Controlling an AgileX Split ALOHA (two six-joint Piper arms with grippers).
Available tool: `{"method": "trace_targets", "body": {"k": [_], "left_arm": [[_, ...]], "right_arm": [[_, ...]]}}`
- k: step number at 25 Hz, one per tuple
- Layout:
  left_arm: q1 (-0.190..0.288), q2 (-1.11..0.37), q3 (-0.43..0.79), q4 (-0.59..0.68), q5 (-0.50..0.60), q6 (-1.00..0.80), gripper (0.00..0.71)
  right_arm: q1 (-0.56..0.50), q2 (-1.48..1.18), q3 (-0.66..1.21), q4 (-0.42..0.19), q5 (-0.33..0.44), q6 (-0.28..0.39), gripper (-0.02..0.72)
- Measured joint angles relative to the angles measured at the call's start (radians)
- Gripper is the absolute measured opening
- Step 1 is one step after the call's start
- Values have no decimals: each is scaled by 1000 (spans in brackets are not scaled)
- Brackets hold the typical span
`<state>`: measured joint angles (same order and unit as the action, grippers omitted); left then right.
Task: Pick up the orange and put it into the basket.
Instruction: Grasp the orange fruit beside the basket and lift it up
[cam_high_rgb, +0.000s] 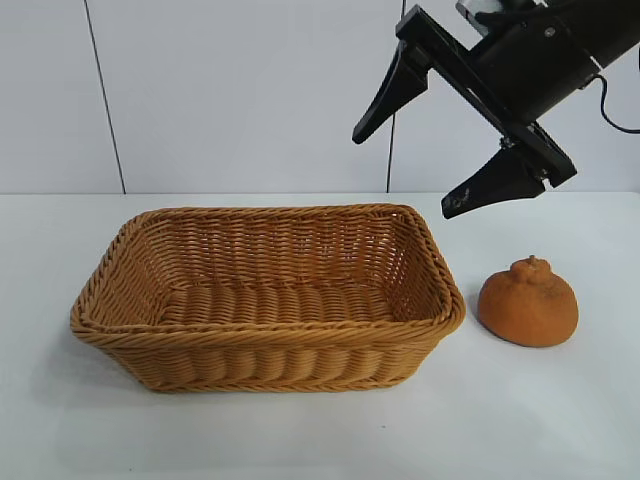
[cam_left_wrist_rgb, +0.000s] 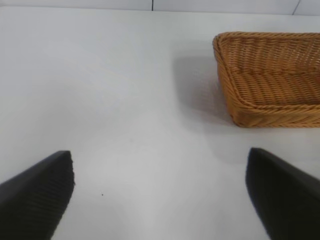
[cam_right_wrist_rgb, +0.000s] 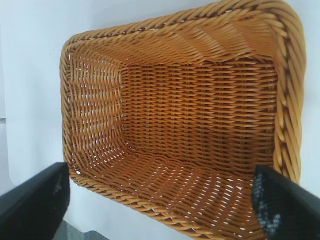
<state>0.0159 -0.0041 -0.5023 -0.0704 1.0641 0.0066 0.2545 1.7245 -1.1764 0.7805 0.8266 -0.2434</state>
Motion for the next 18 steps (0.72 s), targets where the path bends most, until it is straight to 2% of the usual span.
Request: {"method": "trace_targets", "body": {"k": [3,11,15,18], "left_arm": [[0,0,0,-1,0,0,661],[0,0,0,-1,-1,0,661],[0,0,0,-1,-2,0,661],[0,0,0,-1,-2,0,661]], "right_arm": [[0,0,-1,-24,8,0,674],[-2,0,-1,-159,16,75,674],[-43,0,-1,-233,36,121,674],[-86,0,-1,-287,75,127,674]]}}
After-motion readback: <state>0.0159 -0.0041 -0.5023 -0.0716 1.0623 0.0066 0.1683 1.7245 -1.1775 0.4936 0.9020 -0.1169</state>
